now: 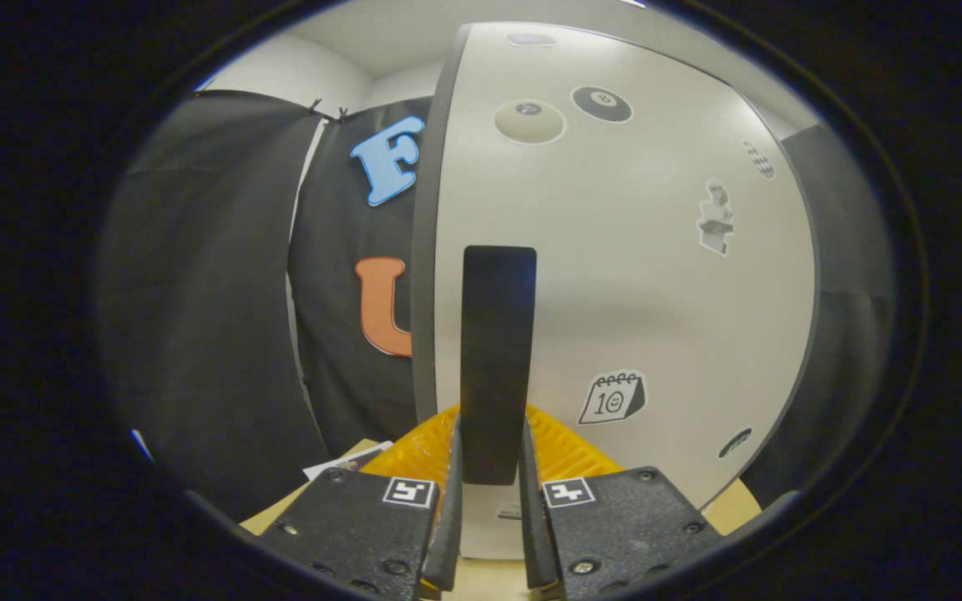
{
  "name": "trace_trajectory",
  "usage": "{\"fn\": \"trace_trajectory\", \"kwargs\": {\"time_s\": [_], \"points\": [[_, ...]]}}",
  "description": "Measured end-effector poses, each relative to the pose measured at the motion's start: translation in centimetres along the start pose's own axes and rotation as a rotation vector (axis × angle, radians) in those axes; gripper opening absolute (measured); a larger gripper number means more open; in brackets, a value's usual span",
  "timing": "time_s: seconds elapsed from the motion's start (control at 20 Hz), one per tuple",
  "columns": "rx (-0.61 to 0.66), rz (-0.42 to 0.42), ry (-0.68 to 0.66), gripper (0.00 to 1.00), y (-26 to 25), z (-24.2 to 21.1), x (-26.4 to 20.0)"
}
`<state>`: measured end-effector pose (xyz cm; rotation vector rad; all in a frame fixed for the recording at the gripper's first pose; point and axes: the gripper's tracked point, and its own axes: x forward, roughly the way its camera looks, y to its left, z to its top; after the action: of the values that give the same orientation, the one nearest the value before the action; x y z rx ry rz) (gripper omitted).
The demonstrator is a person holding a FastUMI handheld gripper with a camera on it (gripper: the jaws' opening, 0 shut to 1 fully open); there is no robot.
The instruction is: Open the shoe cabinet door, grab the shoes and put them into the shoe cabinet, then close the shoe cabinet door.
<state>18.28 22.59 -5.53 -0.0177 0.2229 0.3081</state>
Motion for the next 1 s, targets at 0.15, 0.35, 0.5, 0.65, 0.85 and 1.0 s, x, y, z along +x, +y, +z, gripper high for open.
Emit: {"fn": "trace_trajectory", "kwargs": {"time_s": [0.15, 0.35, 0.5, 0.65, 0.85, 1.0], "points": [[-0.018, 0.057, 0.009, 0.32, 0.5, -0.2, -1.9], [0.016, 0.149, 0.029, 0.28, 0.6, -0.2, -5.0], [-0.003, 0.191, 0.021, 0.28, 0.0, -0.5, -7.1], [-0.019, 0.226, 0.01, 0.27, -1.2, -0.9, -9.1], [-0.041, 0.26, -0.01, 0.27, -2.2, -1.5, -12.0], [-0.049, 0.297, -0.032, 0.27, -3.5, -1.9, -13.9]]}}
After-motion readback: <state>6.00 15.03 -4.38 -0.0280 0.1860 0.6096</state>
